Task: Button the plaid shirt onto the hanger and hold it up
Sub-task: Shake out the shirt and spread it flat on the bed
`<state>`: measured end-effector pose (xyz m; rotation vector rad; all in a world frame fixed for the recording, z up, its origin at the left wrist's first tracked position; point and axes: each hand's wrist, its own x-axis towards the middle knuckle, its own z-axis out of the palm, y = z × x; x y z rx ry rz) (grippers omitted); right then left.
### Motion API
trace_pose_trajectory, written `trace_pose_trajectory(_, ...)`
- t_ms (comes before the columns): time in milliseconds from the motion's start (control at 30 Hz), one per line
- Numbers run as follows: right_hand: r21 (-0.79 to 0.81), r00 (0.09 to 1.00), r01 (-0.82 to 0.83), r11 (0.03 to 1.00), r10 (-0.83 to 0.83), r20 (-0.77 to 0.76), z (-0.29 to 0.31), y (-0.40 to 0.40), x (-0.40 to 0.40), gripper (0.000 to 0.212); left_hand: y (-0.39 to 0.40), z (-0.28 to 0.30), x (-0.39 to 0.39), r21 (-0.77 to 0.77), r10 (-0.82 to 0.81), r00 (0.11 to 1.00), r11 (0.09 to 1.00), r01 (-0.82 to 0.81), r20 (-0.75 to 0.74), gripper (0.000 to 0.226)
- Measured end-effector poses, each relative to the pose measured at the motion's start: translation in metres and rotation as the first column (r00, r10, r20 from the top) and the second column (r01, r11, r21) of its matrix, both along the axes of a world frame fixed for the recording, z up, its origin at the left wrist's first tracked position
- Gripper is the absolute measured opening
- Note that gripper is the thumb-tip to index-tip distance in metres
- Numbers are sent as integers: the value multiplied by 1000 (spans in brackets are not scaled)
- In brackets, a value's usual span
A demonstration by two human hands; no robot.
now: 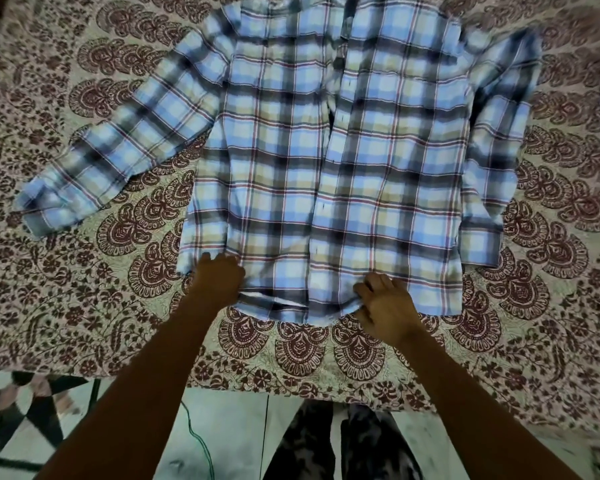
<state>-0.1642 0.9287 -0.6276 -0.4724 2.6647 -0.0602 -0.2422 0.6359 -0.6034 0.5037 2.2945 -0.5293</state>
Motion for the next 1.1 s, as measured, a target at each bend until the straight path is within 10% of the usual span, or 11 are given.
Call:
trace_pose_trajectory(200, -159, 987, -74, 985, 50, -153, -10, -16, 5, 33, 51, -11, 16, 478, -4, 997, 877, -35, 82, 55)
trace_pose_trajectory(333, -227, 963, -106, 968, 43, -267, -5, -14, 2, 37, 65, -25, 28, 535, 52, 998, 843, -56, 22, 39)
trace_pose_trajectory(500, -274, 969, -247, 929, 237, -70, 1, -2, 5, 47, 39, -18, 20, 689, 130, 967, 681, -247, 218, 34)
trace_pose_trajectory(833, -411, 974, -73, 909, 154, 166, 7, -13, -35, 50, 42, -7, -10, 351, 35, 919, 918, -184, 392, 25)
trace_pose_trajectory(1100, -432, 993, 81, 898, -112, -47, 37, 21, -94, 27, 92, 26, -84, 669, 381, 890, 596, -444, 252, 26)
